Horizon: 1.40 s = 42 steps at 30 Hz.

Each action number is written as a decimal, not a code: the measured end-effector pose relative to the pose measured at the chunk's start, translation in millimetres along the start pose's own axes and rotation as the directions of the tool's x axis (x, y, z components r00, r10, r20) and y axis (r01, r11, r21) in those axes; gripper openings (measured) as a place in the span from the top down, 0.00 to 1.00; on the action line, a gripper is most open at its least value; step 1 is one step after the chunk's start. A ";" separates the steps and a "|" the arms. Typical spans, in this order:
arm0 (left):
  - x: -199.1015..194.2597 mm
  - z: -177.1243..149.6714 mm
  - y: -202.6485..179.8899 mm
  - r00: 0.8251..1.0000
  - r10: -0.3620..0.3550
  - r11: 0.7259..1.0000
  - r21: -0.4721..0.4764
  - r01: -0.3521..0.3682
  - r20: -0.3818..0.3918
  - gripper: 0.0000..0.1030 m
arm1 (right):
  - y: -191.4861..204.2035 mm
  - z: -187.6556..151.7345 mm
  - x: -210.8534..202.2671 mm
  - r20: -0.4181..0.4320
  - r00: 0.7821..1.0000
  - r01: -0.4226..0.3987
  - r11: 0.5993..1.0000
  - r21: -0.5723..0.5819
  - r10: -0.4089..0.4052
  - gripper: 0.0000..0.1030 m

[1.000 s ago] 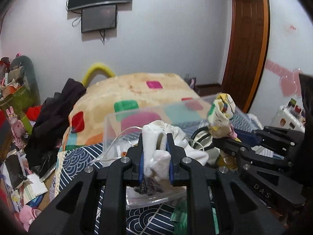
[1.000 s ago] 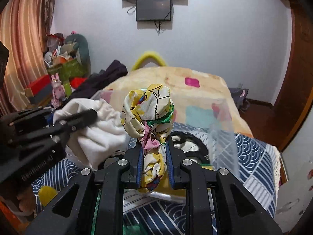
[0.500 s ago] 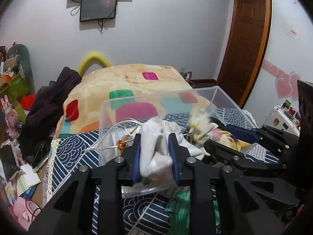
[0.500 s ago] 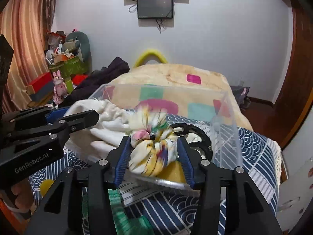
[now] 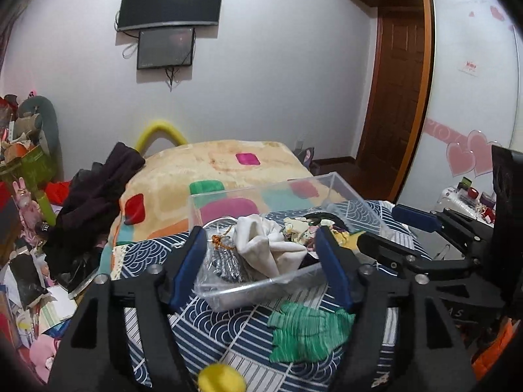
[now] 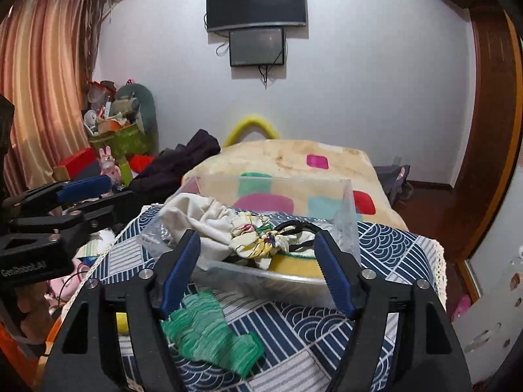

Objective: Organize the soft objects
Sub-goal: 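Grasp the green knitted glove with the right tool while the left tool grasps the yellow ball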

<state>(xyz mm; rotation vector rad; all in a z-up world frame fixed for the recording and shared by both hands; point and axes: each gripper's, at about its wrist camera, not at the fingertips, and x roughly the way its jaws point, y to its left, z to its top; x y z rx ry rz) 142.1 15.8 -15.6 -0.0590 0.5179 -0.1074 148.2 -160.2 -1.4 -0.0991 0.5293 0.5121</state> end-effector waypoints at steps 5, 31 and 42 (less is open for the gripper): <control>-26.3 -10.2 2.1 0.999 0.022 1.000 -0.004 -0.022 0.037 0.14 | 10.6 -12.6 -5.9 -0.010 1.000 0.006 1.000 -0.012 -0.006 0.32; 15.2 -135.5 36.9 0.956 0.035 0.996 -0.074 -0.059 -0.291 0.56 | 35.6 -83.1 62.9 -0.285 0.956 -0.077 0.997 -0.014 0.070 0.51; -0.9 -124.1 32.4 0.973 0.053 0.997 -0.050 -0.065 -0.224 0.56 | 20.0 -72.9 33.5 -0.217 0.971 -0.098 0.995 0.022 0.101 0.84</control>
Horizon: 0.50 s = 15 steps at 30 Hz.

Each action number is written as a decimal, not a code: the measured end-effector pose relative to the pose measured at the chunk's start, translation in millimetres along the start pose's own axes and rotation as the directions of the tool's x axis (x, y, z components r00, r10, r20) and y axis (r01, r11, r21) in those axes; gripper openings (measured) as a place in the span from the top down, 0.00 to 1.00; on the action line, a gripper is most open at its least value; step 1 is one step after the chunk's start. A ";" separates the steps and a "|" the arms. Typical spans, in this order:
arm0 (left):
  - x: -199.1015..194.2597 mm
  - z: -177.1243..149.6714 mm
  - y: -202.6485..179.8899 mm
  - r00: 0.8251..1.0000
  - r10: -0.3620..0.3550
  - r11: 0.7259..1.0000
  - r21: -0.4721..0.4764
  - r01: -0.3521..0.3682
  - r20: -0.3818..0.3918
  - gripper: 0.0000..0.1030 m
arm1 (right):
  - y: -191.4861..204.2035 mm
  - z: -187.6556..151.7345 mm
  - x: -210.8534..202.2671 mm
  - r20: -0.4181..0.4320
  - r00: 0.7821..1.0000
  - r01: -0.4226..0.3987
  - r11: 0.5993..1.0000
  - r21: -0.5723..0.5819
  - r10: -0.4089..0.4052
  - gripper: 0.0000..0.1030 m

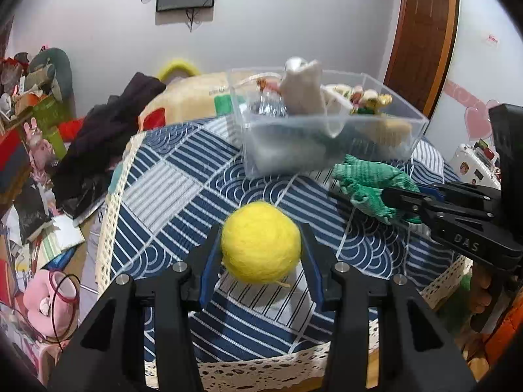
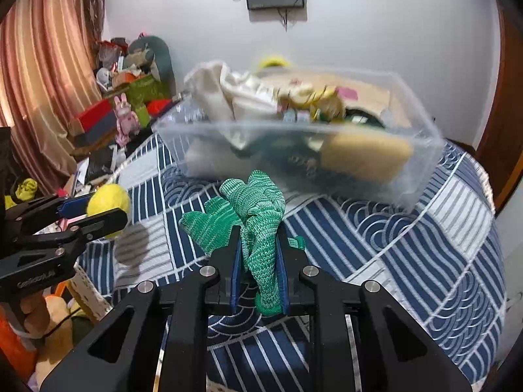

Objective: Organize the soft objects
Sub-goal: 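Grasp the green knitted glove with the right tool while the left tool grasps the yellow ball, then drop the glove into the box with the right tool while the left tool drops the yellow ball in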

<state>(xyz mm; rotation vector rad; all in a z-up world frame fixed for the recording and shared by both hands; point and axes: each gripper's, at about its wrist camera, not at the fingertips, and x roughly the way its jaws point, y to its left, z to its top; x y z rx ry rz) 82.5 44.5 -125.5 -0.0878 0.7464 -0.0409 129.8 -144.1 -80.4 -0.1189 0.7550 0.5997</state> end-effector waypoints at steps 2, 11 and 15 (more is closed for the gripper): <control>-4.1 4.9 -0.4 1.000 -0.002 1.000 0.001 0.002 0.016 0.56 | -1.1 4.3 -10.5 0.032 0.999 0.013 1.000 -0.002 -0.013 0.84; -23.2 48.5 -13.4 0.992 -0.024 1.000 0.021 0.021 0.123 0.56 | -13.2 36.5 -50.4 0.181 0.981 0.075 0.997 0.010 -0.076 0.84; -32.3 70.7 -21.1 0.985 -0.035 0.999 0.039 0.029 0.171 0.56 | -22.0 51.7 -62.8 0.239 0.965 0.107 0.994 0.017 -0.108 0.84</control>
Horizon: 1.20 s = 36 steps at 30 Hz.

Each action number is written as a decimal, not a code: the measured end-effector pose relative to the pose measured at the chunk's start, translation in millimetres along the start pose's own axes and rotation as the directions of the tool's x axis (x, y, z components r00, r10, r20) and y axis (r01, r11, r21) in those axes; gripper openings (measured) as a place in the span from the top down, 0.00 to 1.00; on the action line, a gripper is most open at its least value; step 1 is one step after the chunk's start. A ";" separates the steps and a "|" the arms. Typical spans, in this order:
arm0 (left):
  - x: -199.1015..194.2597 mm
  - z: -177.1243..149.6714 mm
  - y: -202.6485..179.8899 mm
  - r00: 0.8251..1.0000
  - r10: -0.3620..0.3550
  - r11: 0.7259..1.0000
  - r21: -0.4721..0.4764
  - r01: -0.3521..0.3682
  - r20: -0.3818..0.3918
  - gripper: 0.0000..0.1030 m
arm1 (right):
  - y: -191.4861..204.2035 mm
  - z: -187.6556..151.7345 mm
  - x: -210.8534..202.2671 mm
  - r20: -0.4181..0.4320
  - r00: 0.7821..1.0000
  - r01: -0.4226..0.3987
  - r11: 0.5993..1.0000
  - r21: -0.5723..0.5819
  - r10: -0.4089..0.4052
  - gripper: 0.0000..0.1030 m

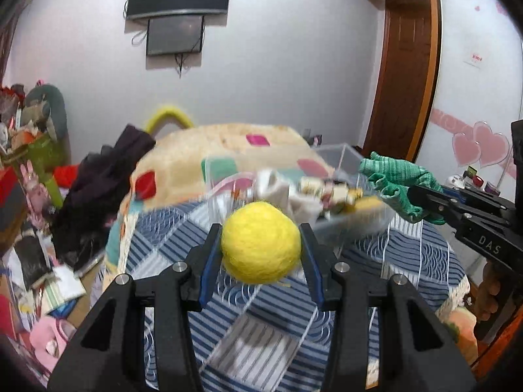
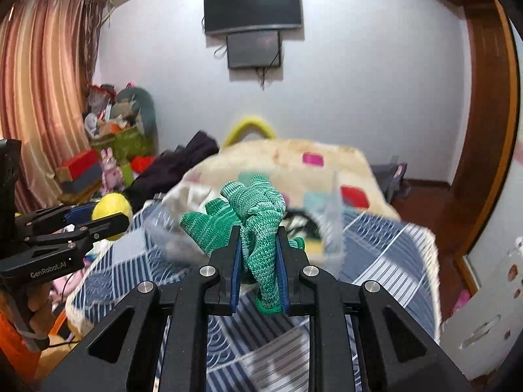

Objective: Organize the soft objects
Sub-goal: 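Drop the glove into the box with the right tool while the left tool drops the yellow ball in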

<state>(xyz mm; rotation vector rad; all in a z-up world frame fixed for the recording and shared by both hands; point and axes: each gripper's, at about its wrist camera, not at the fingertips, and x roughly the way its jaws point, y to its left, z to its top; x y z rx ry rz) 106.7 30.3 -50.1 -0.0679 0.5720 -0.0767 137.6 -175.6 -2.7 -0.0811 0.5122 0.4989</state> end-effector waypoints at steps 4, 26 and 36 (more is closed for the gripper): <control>1.5 21.7 -7.2 0.999 0.005 1.000 0.024 -0.006 0.042 0.56 | -1.5 14.3 0.4 0.051 0.998 0.042 0.999 -0.021 -0.041 0.84; 117.8 46.4 -21.9 0.996 0.022 0.998 0.055 -0.017 -0.089 0.54 | -11.3 -4.7 92.3 -0.136 0.988 0.082 0.996 0.023 -0.078 0.83; 123.1 35.5 -22.9 0.994 0.045 0.998 0.054 -0.039 -0.099 0.34 | -16.5 4.0 71.2 -0.120 0.991 0.066 0.997 0.032 -0.062 0.67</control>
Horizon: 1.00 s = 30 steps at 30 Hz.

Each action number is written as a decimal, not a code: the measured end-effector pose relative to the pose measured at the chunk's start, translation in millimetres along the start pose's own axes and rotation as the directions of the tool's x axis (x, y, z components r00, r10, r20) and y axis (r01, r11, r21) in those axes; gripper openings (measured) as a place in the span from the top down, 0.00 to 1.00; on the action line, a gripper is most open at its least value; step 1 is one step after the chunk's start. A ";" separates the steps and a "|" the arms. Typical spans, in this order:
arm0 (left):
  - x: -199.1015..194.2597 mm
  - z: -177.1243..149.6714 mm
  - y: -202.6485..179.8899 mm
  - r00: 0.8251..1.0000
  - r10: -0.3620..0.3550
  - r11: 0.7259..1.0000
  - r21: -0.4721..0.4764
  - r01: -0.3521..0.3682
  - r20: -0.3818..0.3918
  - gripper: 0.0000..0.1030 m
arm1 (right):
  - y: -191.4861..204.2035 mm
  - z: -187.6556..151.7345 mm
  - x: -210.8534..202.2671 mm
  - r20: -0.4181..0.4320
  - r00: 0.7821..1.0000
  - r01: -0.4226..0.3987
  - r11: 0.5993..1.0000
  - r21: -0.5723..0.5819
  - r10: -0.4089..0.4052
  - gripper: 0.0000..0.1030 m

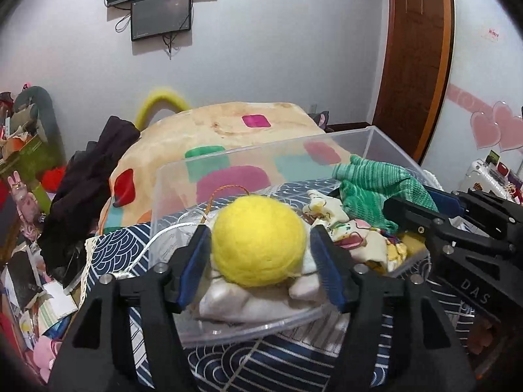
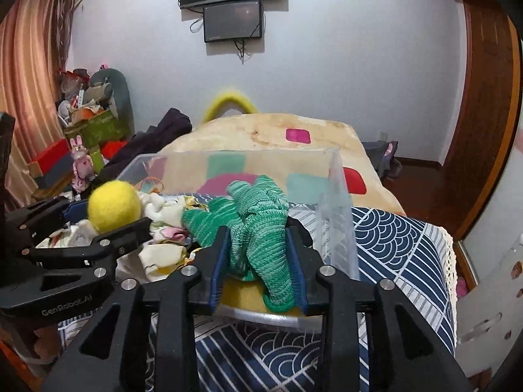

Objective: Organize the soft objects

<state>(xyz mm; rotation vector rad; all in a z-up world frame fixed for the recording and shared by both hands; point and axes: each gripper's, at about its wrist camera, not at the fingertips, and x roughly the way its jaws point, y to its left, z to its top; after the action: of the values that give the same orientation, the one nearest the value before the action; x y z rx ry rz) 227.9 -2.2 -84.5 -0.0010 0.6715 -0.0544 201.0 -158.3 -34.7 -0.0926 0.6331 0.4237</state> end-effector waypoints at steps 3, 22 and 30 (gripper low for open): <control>-12.9 -1.8 1.4 1.000 -0.008 1.000 -0.010 0.008 0.016 0.32 | -1.9 3.2 -13.7 0.034 0.999 -0.012 1.000 0.007 0.012 0.62; -158.6 -18.5 4.8 0.952 0.003 0.998 -0.054 0.014 0.306 0.11 | 19.7 1.7 -130.4 0.349 0.936 -0.023 0.998 -0.051 0.040 0.19; -201.8 -25.7 -1.9 0.921 0.006 0.999 -0.052 0.015 0.389 0.01 | 27.2 -7.9 -150.1 0.409 0.911 -0.039 0.999 -0.036 0.050 0.00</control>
<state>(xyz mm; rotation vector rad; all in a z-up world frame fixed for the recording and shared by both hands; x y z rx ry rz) 54.1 6.6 20.9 -0.0642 0.2735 -0.0386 76.8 -188.5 48.9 -0.0132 0.2138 0.4789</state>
